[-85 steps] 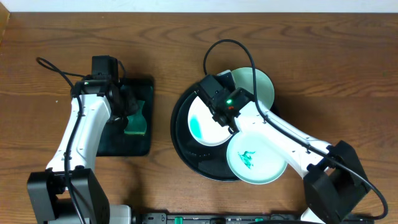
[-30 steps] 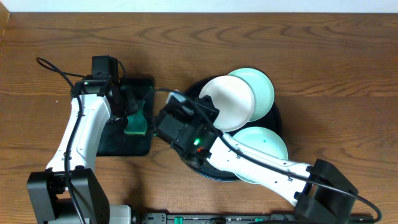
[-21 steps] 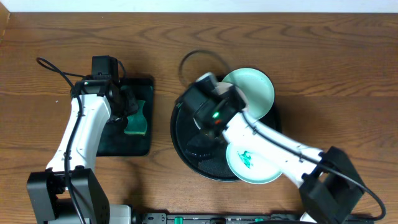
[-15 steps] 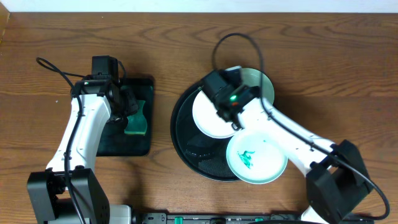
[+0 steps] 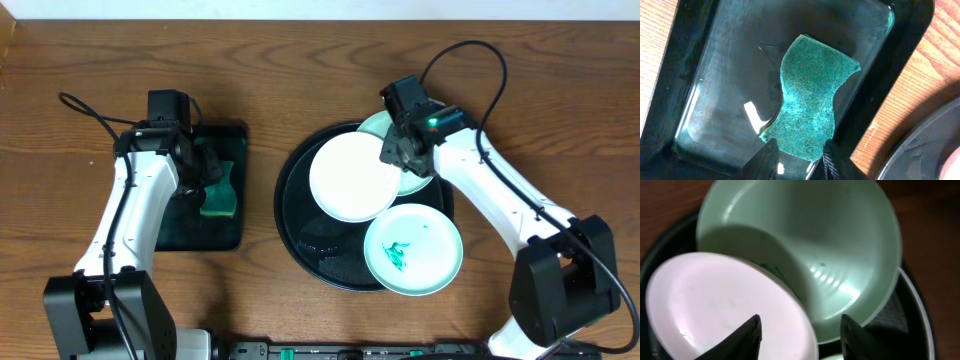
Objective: Clean dirty plates on tray and stack at the side
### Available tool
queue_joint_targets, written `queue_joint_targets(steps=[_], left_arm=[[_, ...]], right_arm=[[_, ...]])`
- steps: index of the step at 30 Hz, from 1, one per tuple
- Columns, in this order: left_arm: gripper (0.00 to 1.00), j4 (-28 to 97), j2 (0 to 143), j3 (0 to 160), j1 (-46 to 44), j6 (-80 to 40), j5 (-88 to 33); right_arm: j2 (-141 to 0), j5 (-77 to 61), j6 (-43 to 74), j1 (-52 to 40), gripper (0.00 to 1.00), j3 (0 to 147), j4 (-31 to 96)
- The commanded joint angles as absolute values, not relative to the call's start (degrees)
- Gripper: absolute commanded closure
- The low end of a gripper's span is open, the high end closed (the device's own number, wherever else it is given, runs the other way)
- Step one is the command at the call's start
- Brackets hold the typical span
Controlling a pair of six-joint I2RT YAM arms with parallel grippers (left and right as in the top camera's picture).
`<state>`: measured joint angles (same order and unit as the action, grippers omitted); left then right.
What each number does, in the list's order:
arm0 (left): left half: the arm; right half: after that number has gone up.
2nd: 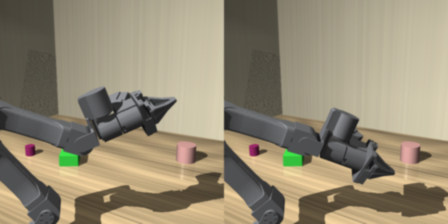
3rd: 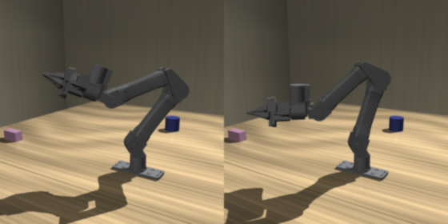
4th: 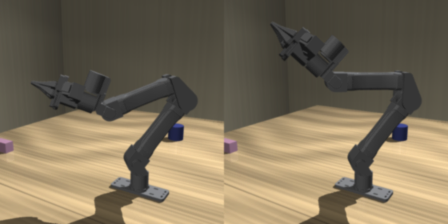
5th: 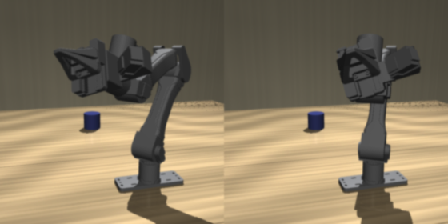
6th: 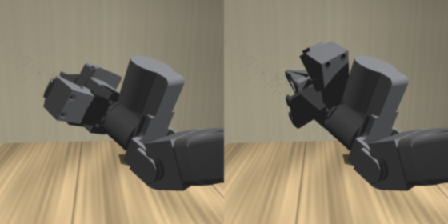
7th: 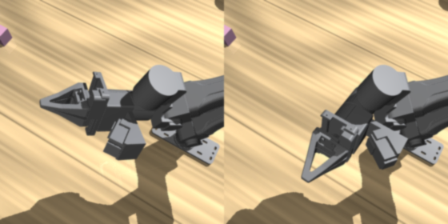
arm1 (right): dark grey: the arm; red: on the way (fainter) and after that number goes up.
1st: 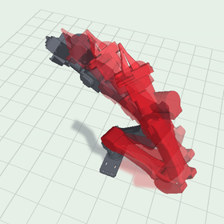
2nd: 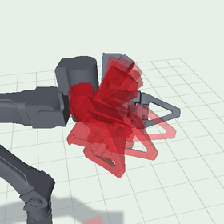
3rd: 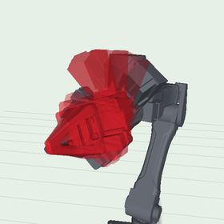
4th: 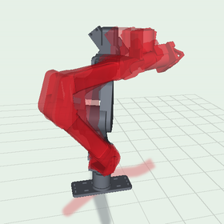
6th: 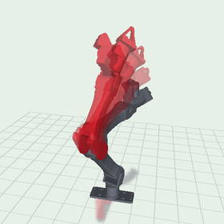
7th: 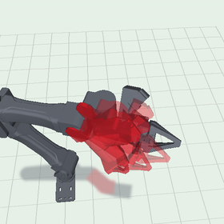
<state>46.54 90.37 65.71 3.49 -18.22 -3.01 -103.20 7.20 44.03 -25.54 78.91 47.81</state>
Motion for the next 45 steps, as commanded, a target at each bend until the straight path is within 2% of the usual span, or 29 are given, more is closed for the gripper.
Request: queue_joint_targets(steps=[1,6,9,17,25,31,36,42,44,45], left_arm=[[0.69,46.98,90.21,66.61,3.55,-18.74,-2.5],[0.69,47.35,90.21,66.61,3.55,-18.74,-2.5],[0.69,47.35,90.21,66.61,3.55,-18.74,-2.5],[0.69,47.51,90.21,66.61,3.55,-18.76,-2.52],[0.69,47.77,90.21,66.61,3.55,-18.76,-2.52],[0.69,47.97,90.21,66.61,3.55,-18.76,-2.52],[0.69,48.01,90.21,66.61,3.55,-18.76,-2.52],[0.69,48.21,90.21,66.61,3.55,-18.76,-2.52],[0.69,48.21,90.21,66.61,3.55,-18.76,-2.52],[0.69,48.21,90.21,66.61,3.55,-18.76,-2.52]], right_arm=[[-104.86,3.11,39.86,-25.21,0.52,79.77,45.95],[-106.26,2.87,32.99,-25.06,0.42,79.77,45.71],[-106.69,2.66,28.56,-24.93,0.4,79.77,45.58],[-108.12,-0.23,22.37,-24.73,0.53,79.75,45.04],[-110.65,-0.27,22.0,-24.73,0.55,79.72,44.56],[-111.2,-0.3,21.98,-24.73,0.66,79.7,43.68],[-112.62,-0.3,22.0,-24.73,0.71,79.7,43.59],[-112.95,-0.25,22.0,-24.84,0.89,79.7,42.78],[-112.95,-0.27,22.0,-24.84,0.99,79.7,42.44],[-112.95,-0.21,22.0,-24.84,0.99,79.7,42.35]])
